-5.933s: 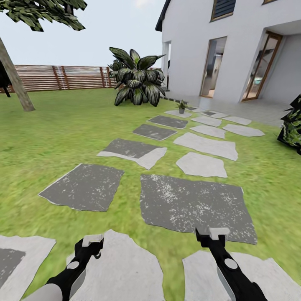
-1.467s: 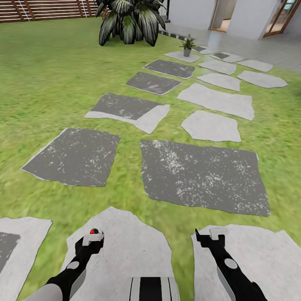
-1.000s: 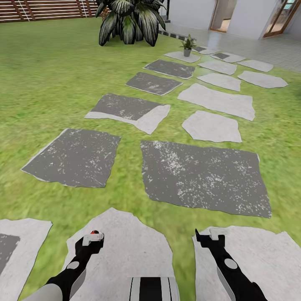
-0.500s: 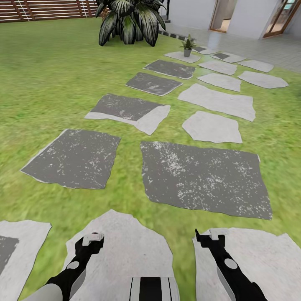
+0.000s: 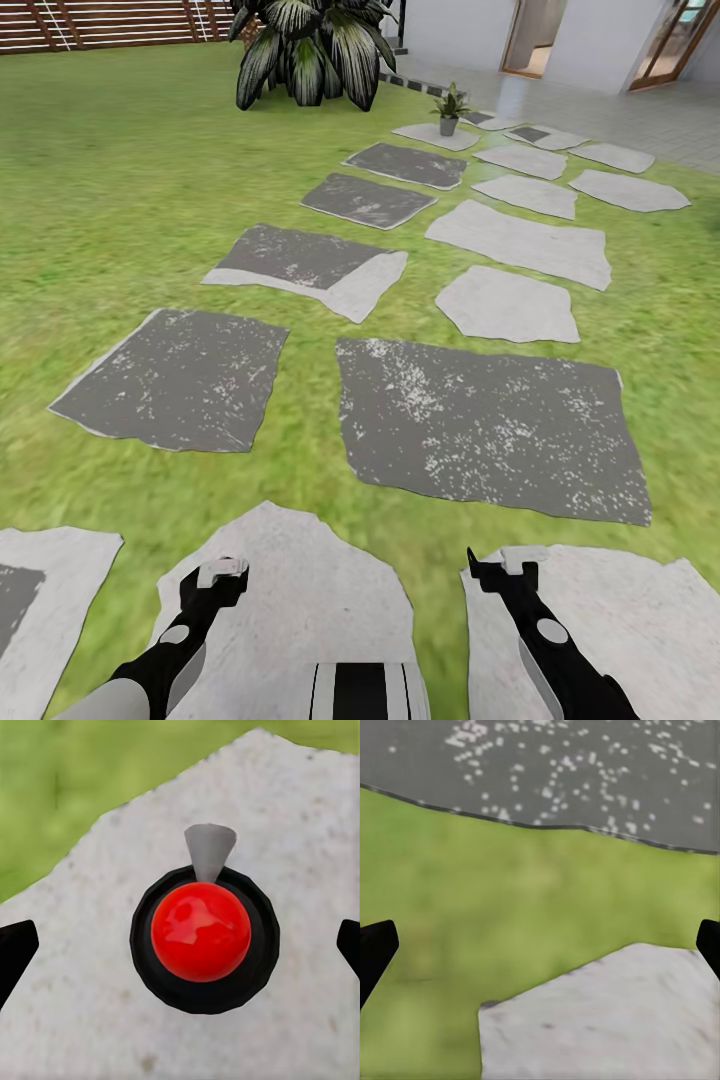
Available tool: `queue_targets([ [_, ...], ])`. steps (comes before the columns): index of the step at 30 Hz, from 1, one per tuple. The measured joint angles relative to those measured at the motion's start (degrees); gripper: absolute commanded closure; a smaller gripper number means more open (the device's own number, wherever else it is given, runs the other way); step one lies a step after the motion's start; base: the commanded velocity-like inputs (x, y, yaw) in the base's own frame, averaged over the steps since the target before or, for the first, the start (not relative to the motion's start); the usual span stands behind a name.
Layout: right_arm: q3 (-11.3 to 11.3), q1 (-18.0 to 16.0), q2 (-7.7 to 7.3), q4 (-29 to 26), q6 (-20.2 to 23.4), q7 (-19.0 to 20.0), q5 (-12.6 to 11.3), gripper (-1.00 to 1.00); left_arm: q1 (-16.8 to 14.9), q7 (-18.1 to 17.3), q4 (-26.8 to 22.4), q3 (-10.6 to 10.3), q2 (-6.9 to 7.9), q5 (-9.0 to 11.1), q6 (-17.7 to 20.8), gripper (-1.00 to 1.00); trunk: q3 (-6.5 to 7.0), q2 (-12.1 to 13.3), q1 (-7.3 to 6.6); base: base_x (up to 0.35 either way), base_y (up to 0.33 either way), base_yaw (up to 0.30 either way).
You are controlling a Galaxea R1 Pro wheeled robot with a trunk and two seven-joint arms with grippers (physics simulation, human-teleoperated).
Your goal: Pick up the pesticide atomizer in the garden and spray insectifuge to fully cover both potted plants in the garden.
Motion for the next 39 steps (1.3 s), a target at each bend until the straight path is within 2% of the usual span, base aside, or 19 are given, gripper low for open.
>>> queue_targets([
  [4,0.0,0.0,0.00,0.0,0.0,0.0,0.0,-1.00,0.0,0.0,0.0,0.0,0.00,0.0,0.0,-1.00,0.00,0.0,0.00,0.000,0.000,0.000],
  [5,0.0,0.0,0.00,0.0,0.0,0.0,0.0,-1.00,0.0,0.0,0.0,0.0,0.00,0.0,0.0,1.00,0.00,0.0,0.00,0.000,0.000,0.000],
  [31,0.0,0.0,0.01,0.0,0.0,0.0,0.0,-1.00,0.0,0.0,0.0,0.0,0.00,0.1,-0.5,1.00,0.00,0.0,0.00,0.000,0.000,0.000],
  [39,0.0,0.0,-0.06,0.2,0.0,0.0,0.1,-1.00,0.0,0.0,0.0,0.0,0.00,0.0,-1.4,1.00,1.77,0.1,-0.21,0.000,0.000,0.000],
])
